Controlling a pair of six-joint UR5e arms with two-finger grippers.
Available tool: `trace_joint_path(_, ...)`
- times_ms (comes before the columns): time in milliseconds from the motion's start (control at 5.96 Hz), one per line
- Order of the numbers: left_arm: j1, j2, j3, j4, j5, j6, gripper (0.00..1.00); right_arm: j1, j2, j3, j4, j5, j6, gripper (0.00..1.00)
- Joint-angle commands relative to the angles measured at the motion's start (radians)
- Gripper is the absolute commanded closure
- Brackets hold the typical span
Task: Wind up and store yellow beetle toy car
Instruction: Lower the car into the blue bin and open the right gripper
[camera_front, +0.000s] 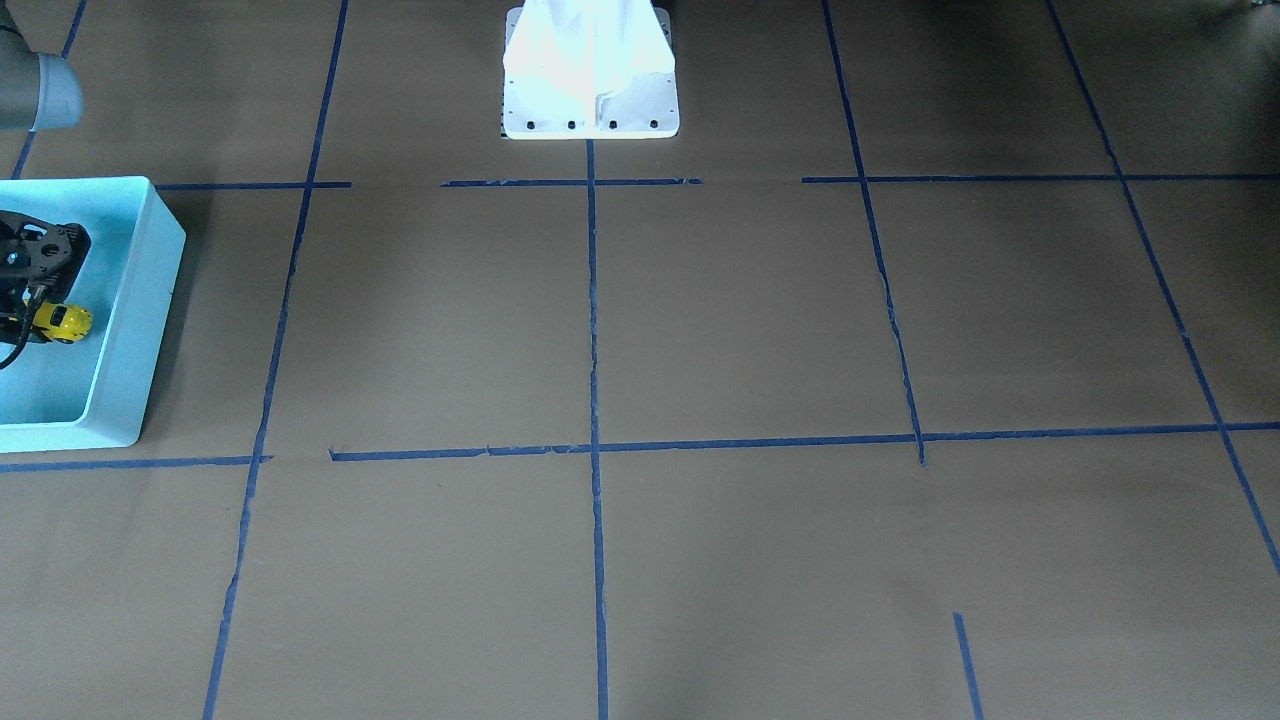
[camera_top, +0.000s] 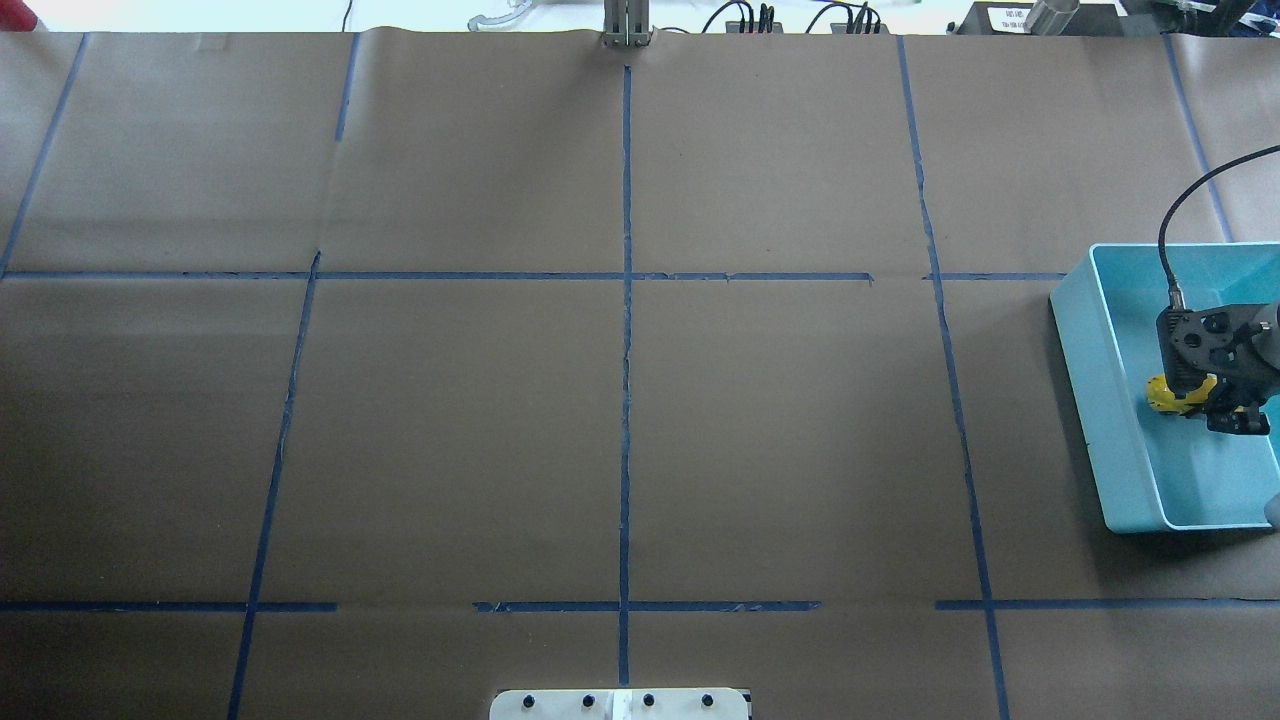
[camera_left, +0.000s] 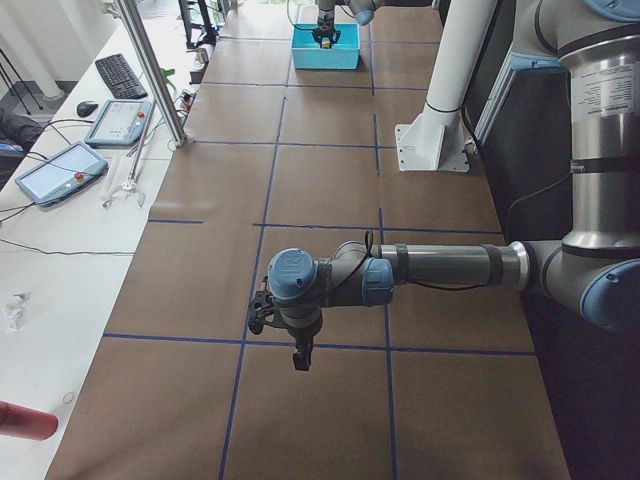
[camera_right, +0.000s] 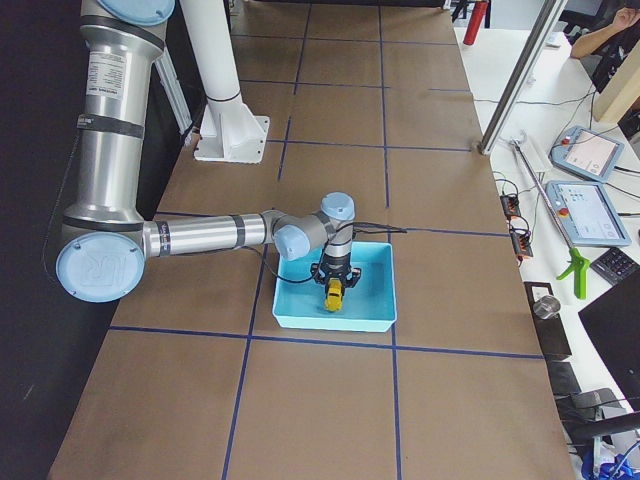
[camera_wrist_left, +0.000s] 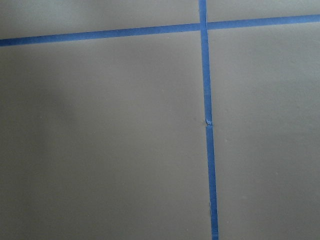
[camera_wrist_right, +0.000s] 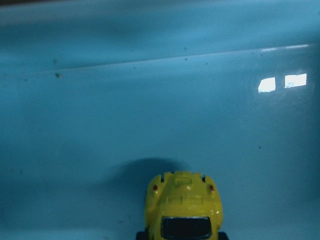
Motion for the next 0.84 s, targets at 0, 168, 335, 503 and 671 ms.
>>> trace_joint_path(0,0.000,0.001,0.000,0.000,0.000,0.000,0.00,-0.011,0.000,-0.001,0.001,0.017,0.003,0.86)
trace_joint_path(168,0.000,0.000,0.000,0.000,0.000,0.003,0.00,-0.014,0.002,-0.001,0.001,0.018,0.003,0.74)
trace_joint_path(335,0.000,0.000,0.000,0.000,0.000,0.002,0.00,-0.014,0.009,-0.003,0.000,0.022,0.005,0.40)
trace_joint_path(503,0.000,-0.002,0.000,0.000,0.000,0.002,0.00,-0.014,0.017,-0.003,0.001,0.030,0.002,0.00)
trace_joint_path(671,0.001,-0.003,0.000,0.000,0.000,0.002,0.00,-0.014,0.017,0.010,0.003,0.056,0.000,0.00)
